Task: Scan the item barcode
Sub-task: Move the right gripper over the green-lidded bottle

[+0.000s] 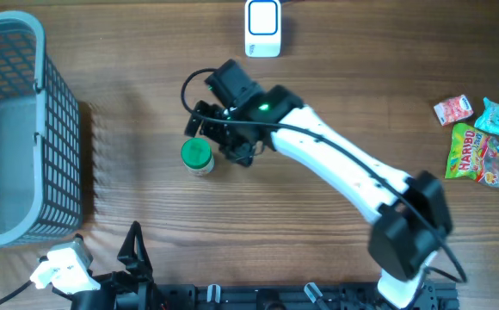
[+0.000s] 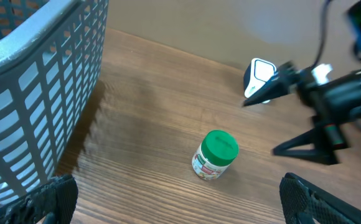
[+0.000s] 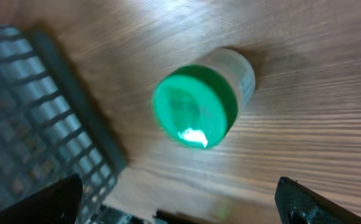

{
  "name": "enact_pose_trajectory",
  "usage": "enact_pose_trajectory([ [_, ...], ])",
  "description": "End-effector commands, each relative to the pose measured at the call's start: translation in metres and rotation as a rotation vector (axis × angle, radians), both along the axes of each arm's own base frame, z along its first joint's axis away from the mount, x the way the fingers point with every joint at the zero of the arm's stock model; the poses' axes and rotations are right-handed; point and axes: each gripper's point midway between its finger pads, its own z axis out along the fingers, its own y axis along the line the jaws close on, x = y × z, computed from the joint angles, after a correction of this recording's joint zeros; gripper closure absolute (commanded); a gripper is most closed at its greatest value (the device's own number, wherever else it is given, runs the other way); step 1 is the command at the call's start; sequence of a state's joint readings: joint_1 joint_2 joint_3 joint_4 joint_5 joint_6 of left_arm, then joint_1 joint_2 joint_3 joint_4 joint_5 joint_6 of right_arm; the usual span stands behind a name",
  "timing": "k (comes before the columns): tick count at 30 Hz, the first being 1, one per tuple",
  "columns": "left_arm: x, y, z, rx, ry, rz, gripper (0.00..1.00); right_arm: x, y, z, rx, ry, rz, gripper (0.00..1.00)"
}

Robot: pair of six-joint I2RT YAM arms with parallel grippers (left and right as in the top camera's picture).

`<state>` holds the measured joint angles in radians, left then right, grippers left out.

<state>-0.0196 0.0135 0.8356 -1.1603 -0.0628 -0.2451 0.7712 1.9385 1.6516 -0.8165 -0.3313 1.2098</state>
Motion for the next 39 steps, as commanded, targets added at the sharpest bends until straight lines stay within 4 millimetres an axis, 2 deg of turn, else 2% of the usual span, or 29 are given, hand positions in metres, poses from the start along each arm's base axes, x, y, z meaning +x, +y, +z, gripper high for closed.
enact_pose_trajectory([
  [1,-0.001,0.001,0.000,0.005,-0.009,0.002,0.00,0.004,0.001,-0.042,-0.067,0.103,-0.121,0.01],
  [10,-0.001,0.001,0.000,0.005,-0.009,0.002,0.00,0.013,0.013,-0.055,-0.040,0.113,-0.170,0.01],
  [17,-0.001,0.001,0.000,0.005,-0.009,0.002,0.00,0.014,0.018,-0.095,-0.069,0.163,-0.173,0.01],
  [19,-0.001,0.001,0.000,0.005,-0.009,0.002,0.00,0.015,0.020,-0.100,-0.067,0.165,-0.171,0.01],
  [23,-0.001,0.001,0.000,0.005,-0.009,0.002,0.00,0.020,0.030,-0.097,-0.026,0.142,-0.159,0.01],
  [27,-0.001,0.001,0.000,0.005,-0.009,0.002,0.00,0.016,0.033,-0.097,-0.023,0.141,-0.144,0.06],
  [28,0.000,0.001,0.000,0.005,-0.008,0.002,0.00,0.014,0.035,-0.097,-0.024,0.137,-0.125,0.11],
  [29,-0.001,0.001,0.000,0.005,-0.009,0.002,0.00,0.009,0.035,-0.098,-0.031,0.143,-0.112,0.20],
  [32,-0.001,0.001,0.000,0.005,-0.009,0.002,0.00,0.002,0.035,-0.099,-0.047,0.135,-0.068,0.29],
  [36,-0.001,0.001,0.000,0.005,-0.009,0.002,0.00,-0.006,0.029,-0.103,-0.084,0.132,-0.012,0.33],
  [38,0.000,0.001,0.000,0.005,-0.008,0.002,0.00,-0.006,0.025,-0.104,-0.095,0.127,0.011,0.33],
  [39,-0.001,0.001,0.000,0.005,-0.009,0.002,0.00,-0.006,0.024,-0.102,-0.095,0.111,0.039,0.30],
])
